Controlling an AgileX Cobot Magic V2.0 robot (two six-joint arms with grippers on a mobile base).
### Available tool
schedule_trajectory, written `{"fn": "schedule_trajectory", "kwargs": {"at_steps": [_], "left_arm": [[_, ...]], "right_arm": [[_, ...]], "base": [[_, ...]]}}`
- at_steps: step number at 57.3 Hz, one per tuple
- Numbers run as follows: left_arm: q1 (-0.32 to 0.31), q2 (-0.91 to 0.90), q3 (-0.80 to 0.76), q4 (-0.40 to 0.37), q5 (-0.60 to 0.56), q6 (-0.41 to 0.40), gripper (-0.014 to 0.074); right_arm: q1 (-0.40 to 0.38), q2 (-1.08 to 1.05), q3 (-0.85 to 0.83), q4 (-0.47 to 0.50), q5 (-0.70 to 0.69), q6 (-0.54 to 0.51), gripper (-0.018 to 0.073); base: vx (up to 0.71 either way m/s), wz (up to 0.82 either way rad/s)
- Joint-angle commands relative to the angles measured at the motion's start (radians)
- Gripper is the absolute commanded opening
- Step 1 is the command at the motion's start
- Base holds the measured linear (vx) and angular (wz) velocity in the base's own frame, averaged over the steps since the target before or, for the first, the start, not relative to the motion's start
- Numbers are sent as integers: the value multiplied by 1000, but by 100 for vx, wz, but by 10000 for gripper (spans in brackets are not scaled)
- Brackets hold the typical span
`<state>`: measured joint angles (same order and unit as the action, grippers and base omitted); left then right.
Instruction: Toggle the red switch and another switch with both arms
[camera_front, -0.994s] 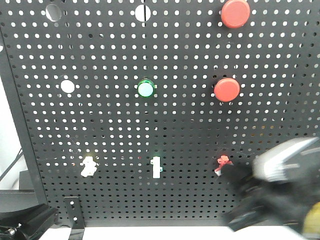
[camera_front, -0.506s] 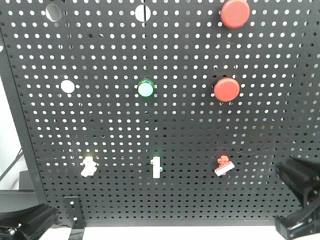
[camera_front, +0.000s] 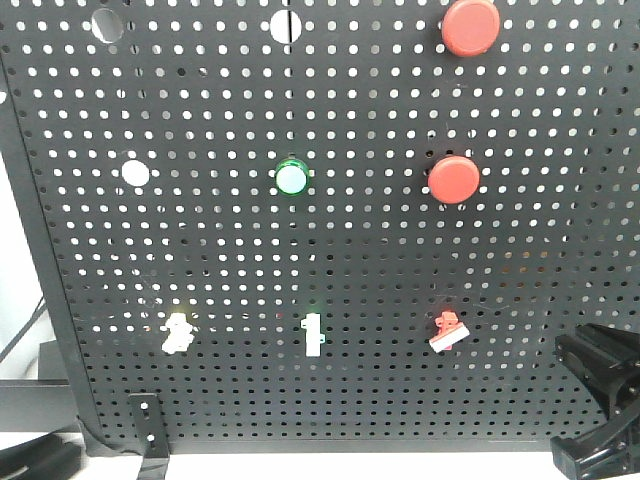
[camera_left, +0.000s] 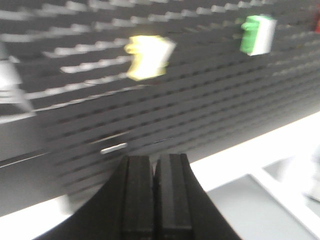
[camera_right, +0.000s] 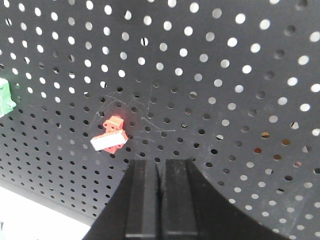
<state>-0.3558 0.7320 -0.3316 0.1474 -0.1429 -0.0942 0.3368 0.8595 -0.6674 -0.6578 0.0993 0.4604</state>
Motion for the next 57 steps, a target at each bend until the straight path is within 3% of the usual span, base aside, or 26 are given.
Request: {"fn": "schedule_trajectory", "kwargs": {"at_steps": [1,10,18,33,41,57], "left_arm": [[75,-114,54,-14,-78,14,2],[236,-303,211,-13,-78,14,2],[306,-471,357,-13,-77,14,2],[333,-774,378,-36,192,16,2],[332,-752,378,-100,208,16,2],[332,-761,376,-99,195,15,2]], "right_arm": [[-1,-14,-32,-7,-58,-8,-6],[-1,-14,-32,-7,-58,-8,-6],[-1,-14,-32,-7,-58,-8,-6],[-1,-14,-32,-7,-58,-8,-6],[-1,-14,-32,-7,-57,-8,-6],[-1,-14,-32,-7,-58,-8,-6]], "base": [[0,0],[0,0],[0,0],[0,0],[0,0],[0,0]]}}
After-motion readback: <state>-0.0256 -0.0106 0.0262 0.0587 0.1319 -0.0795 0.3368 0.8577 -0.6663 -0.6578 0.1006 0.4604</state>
